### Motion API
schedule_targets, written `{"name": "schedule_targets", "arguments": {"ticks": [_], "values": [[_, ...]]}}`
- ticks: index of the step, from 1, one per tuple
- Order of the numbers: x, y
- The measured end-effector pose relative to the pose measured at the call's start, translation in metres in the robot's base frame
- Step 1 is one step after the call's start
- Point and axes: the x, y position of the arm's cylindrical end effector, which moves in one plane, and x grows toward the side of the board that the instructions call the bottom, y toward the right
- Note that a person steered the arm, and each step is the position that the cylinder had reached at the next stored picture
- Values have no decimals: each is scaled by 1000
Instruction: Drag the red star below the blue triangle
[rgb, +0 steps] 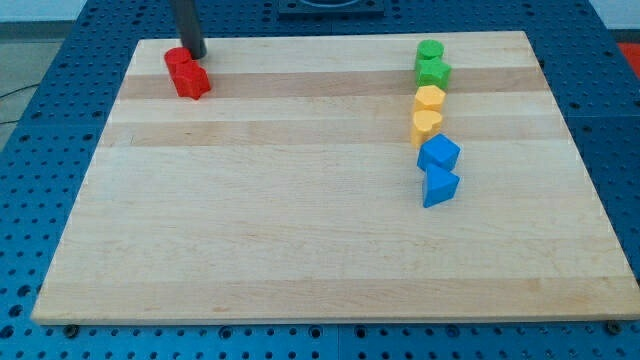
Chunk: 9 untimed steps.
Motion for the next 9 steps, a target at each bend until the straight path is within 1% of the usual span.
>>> {"name": "schedule_targets", "arguments": {"ticks": [1, 2, 3, 4, 5, 6, 7, 8, 9], "values": [[-9, -51], [58, -43], [55, -22], [11, -70], [1, -48], [5, 4], [29, 14], [67, 18], [100, 69]]}}
